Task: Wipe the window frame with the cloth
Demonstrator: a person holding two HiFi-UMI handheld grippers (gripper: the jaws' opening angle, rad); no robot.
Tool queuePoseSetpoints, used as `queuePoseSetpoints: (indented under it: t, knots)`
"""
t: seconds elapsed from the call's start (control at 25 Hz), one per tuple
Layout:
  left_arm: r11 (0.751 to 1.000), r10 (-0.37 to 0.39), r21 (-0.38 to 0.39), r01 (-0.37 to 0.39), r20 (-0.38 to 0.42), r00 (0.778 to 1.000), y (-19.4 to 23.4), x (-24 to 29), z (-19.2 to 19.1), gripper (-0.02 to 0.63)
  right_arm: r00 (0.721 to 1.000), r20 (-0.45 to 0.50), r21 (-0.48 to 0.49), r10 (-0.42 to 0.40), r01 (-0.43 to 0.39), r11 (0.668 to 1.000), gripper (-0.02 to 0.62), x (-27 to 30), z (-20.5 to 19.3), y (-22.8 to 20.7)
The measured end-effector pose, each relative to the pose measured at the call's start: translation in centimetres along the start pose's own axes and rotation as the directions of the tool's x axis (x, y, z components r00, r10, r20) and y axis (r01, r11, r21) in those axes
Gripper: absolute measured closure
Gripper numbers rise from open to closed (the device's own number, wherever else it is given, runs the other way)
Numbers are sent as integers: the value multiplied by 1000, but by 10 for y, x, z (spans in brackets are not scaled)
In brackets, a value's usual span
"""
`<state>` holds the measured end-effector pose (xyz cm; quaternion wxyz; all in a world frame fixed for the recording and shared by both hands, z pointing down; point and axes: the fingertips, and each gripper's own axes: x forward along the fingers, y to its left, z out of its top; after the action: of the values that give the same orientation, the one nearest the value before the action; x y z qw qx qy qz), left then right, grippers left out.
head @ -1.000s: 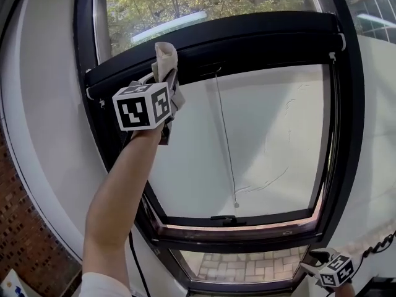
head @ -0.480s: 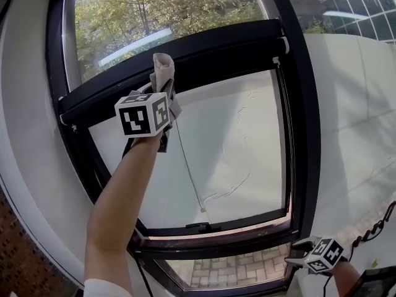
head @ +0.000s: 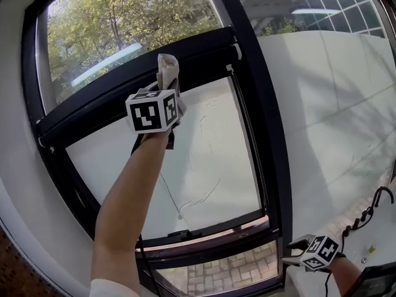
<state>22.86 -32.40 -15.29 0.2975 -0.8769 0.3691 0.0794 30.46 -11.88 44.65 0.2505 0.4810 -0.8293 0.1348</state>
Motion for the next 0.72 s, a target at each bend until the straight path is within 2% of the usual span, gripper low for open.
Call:
queuePoseSetpoints:
  t: [0.2,0.44,0.72]
  knots:
    - [998,-60,-8,61,11,998,-50,28,12,514,999,-35,1,-28,28,1000,400,-13,-18,-5]
    - [989,-147,16,147,18,989,-116,65,28,514,997,-8,37,-75,75,997,399,-33,-28,-9]
    - [983,-182,40,182,1,983,-151,94,29,514,995,14,80,-103,102,992,400,-44,-44,-12]
